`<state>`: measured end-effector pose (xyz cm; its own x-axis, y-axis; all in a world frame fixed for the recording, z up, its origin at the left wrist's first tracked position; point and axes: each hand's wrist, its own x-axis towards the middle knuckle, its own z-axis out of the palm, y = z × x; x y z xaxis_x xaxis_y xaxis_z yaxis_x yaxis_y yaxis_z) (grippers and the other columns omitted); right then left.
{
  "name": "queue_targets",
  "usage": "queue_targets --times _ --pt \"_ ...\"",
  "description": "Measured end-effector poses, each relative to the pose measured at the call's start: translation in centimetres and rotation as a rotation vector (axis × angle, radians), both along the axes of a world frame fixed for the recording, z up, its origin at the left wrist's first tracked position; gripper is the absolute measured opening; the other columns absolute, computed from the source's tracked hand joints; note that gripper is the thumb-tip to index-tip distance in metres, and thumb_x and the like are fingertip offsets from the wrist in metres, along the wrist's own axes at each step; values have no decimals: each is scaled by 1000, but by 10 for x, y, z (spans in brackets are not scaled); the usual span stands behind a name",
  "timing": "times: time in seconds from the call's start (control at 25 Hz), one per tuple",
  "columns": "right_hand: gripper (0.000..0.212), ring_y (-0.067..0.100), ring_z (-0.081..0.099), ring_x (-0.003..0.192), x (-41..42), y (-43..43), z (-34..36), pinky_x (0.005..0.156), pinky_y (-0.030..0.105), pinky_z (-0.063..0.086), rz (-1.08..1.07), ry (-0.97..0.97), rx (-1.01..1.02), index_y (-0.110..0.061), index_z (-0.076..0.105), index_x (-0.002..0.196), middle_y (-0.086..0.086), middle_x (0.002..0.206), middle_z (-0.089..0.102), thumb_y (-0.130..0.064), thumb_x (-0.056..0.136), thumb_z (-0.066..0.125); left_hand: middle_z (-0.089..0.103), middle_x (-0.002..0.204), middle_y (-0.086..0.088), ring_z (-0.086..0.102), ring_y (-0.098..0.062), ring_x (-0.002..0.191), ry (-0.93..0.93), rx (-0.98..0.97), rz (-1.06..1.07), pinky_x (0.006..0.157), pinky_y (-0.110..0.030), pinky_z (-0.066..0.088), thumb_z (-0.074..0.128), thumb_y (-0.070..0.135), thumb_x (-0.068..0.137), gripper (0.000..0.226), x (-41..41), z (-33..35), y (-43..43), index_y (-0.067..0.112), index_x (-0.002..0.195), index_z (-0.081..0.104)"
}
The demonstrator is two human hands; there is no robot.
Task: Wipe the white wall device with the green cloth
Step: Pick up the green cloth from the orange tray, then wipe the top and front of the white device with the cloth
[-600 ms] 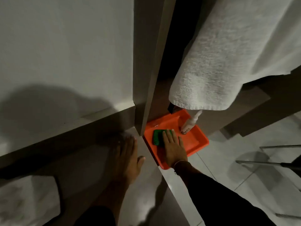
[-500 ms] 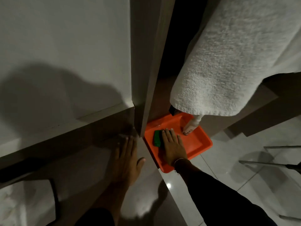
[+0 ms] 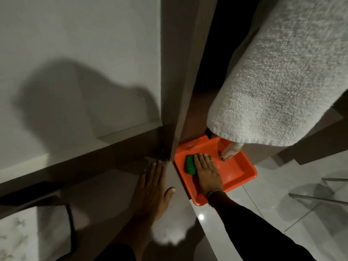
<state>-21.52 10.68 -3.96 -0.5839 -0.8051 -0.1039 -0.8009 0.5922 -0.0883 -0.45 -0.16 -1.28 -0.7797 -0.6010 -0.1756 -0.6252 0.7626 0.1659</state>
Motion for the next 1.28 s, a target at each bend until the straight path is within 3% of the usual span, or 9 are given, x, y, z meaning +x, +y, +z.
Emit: queue_targets --times 0.2,0.36,0.6,0.72,0.84,0.96,1.12,1.2,1.28 --pt "67 29 17 153 33 29 64 125 45 15 -4 -22 -110 -25 15 158 10 164 27 -15 98 43 27 175 -9 28 -32 160 105 -35 -19 129 -53 19 37 71 98 88 56 54 24 15 164 26" --pt "71 30 19 152 100 57 120 122 54 25 -27 -188 -253 -27 18 157 7 164 27 -13 97 52 21 176 -6 20 -29 163 218 -4 21 126 -50 18 33 74 100 89 155 80 54 16 165 18" --pt "75 13 30 145 225 40 157 117 55 35 -13 -387 -442 -36 27 151 -3 159 35 5 93 51 59 157 2 27 -16 159 255 -18 95 117 -44 34 33 68 99 72 349 74 77 19 148 57" --pt "74 -1 36 140 281 -4 175 119 42 34 98 -449 -519 -38 32 149 -16 153 37 7 94 50 48 162 7 38 -20 155 518 169 454 124 -18 26 52 72 92 75 397 66 67 26 151 50" --pt "74 -1 36 141 325 -51 194 119 32 33 266 -467 -518 -34 36 150 -12 154 41 8 91 51 30 172 -1 26 -20 158 697 355 706 123 -30 25 84 62 74 108 389 80 27 29 160 28" --pt "74 15 33 146 355 -98 207 119 36 33 397 -356 -419 -34 30 153 -2 159 38 4 92 50 33 169 3 27 -10 153 804 493 693 122 -34 31 101 45 60 130 369 99 -21 27 163 24" --pt "67 24 21 152 379 -134 212 119 42 34 519 -236 -188 -36 20 156 0 166 22 -13 99 46 34 159 22 31 13 145 810 621 615 111 2 24 99 64 47 144 347 94 -54 36 161 18" --pt "69 25 13 154 385 -133 210 121 42 29 574 -178 -50 -37 14 157 -2 167 14 -14 99 46 39 162 5 40 -9 148 810 710 684 117 -6 29 107 36 50 147 335 82 -56 28 162 13" --pt "70 25 10 154 389 -133 208 123 42 24 606 -116 19 -34 13 157 -1 168 11 -16 99 48 40 165 -14 41 -32 153 815 729 703 129 -38 34 106 23 55 142 330 83 -56 19 162 13"
